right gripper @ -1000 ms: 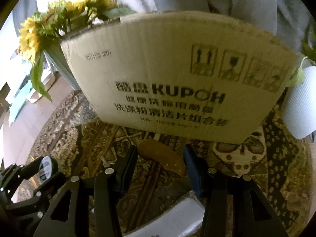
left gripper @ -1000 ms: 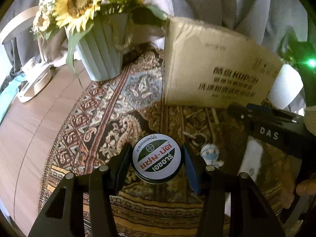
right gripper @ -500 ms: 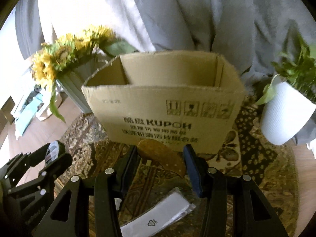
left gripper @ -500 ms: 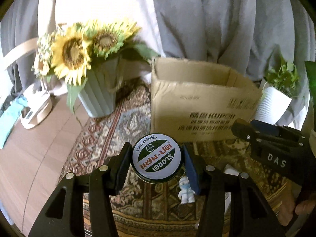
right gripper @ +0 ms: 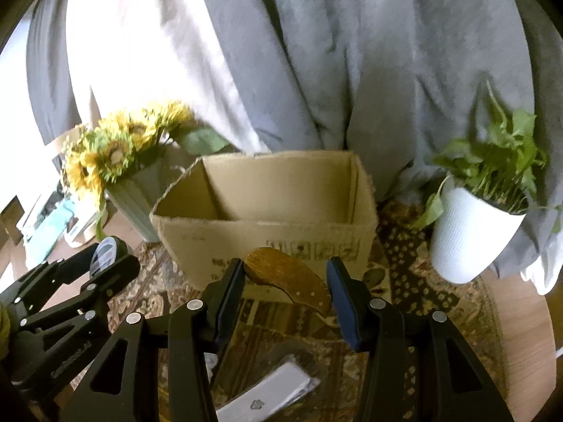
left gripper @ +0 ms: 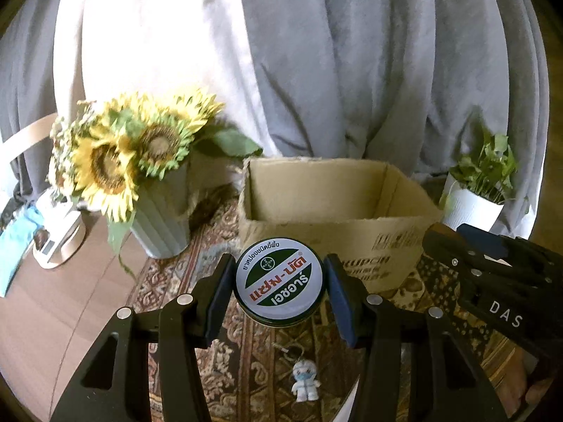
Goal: Organize rigid objects
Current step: 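Lift the tin and wooden paddle and carry both over the box, then open the left tool dropping the tin while the right tool releases the paddle into the box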
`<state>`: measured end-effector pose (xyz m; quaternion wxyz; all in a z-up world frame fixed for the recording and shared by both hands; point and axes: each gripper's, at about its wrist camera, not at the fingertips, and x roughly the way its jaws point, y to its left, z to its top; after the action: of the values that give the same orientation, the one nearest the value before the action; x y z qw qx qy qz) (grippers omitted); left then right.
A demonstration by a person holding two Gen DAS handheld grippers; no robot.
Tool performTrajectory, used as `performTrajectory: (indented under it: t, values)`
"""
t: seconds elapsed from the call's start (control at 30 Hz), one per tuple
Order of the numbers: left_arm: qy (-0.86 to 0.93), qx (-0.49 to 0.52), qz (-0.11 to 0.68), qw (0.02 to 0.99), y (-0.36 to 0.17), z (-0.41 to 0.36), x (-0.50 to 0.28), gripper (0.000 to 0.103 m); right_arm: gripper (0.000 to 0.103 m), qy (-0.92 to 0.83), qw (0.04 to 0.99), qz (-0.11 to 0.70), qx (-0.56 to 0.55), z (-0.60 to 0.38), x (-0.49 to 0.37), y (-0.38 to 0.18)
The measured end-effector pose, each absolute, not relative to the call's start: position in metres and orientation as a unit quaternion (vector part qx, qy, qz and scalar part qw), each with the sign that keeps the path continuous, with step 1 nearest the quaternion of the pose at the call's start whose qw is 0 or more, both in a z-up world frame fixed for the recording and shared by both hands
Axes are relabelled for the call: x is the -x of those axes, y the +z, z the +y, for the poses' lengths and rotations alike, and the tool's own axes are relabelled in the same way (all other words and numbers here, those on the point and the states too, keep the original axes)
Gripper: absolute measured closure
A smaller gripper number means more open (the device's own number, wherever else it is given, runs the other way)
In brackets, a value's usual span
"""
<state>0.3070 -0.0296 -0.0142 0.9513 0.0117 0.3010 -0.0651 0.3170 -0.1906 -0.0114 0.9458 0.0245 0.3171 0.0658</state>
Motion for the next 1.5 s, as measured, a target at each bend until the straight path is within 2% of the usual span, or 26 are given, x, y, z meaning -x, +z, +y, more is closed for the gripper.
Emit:
performTrajectory:
  t: [0.9, 1.17, 1.5]
  values:
    - [-0.086, -0.01, 0.294, 0.952, 0.036, -0.044, -0.377, 0.052, 0.053, 0.05, 0.967, 0.25, -0.016, -0.205, -0.361, 0.045]
    - [-0.089, -0.027, 0.323, 0.942, 0.037, -0.049, -0.411, 0.052, 0.053, 0.056, 0.958, 0.28, -0.014, -0.206, -0.395, 0.046]
    - [-0.102, -0.031, 0.406, 0.908, 0.018, -0.058, -0.465, 0.052, 0.053, 0.065, 0.931, 0.357, -0.02, -0.207, -0.448, 0.032]
